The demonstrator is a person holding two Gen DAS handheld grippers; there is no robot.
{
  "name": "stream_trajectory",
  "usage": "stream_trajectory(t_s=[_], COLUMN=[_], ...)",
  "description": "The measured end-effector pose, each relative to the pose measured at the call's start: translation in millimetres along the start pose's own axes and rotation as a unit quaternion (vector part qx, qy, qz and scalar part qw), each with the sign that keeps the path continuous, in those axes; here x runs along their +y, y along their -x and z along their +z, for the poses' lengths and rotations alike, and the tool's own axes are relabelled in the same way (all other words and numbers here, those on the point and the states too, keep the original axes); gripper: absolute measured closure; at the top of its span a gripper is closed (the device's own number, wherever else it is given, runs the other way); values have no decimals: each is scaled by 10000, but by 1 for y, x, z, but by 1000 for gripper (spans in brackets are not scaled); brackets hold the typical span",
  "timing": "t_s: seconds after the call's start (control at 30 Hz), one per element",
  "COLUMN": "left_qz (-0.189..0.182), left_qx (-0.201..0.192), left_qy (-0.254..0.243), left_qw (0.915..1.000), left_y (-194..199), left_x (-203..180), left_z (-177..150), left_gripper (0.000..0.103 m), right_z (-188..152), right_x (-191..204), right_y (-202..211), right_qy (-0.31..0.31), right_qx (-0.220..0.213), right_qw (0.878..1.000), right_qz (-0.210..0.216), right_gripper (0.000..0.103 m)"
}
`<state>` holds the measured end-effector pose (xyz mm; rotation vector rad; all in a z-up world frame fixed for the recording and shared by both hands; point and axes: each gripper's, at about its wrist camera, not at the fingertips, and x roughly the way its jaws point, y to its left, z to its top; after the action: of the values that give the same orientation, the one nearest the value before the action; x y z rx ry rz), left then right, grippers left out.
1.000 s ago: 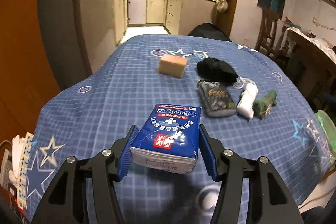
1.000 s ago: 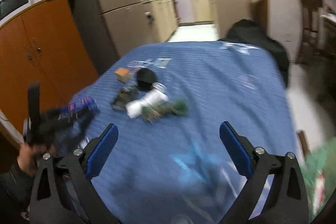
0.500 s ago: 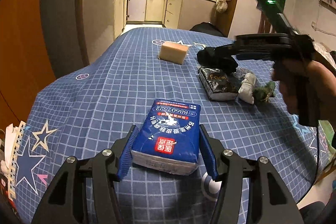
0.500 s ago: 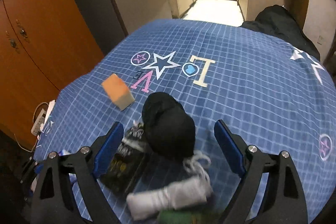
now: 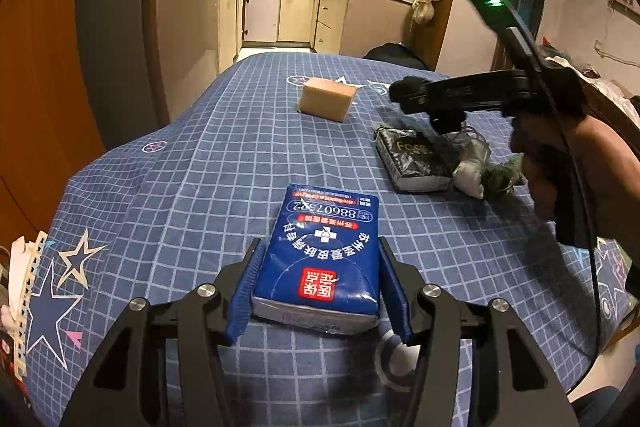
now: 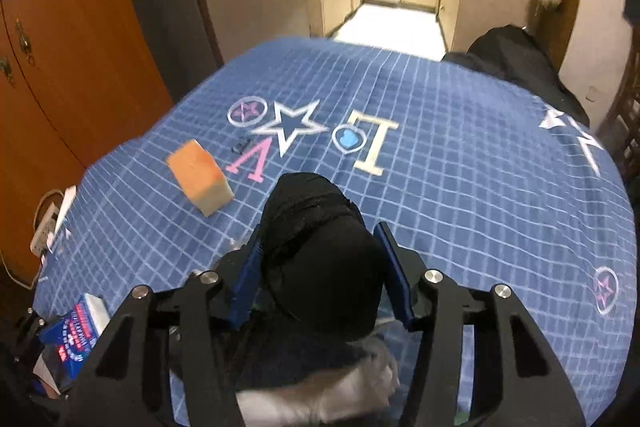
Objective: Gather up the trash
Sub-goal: 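Grasp the blue tissue pack with the left tool while the right tool grasps the black sock, then carry the tissue pack and black sock over the green trash bin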
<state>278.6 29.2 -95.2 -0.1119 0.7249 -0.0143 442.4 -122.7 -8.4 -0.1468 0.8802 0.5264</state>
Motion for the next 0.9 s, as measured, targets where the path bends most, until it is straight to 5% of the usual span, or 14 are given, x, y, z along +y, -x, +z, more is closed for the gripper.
stream_trajectory(t_s=[0.4, 0.9], left_qz=[19, -797], left_qx=[-780, -1274], left_qy=[-132, -820], left_qw=[9969, 9852], left_y=[51, 119], left_x=[-37, -167], left_z=[31, 50], left_gripper=[48, 48], right_z=[-71, -142], right_x=[-8, -49], right_y=[165, 285], right_qy=[-668, -1116], right_qx=[-1464, -2133], right_qw=[9846, 9556], right_qz=[-678, -1700], right_gripper=[51, 51])
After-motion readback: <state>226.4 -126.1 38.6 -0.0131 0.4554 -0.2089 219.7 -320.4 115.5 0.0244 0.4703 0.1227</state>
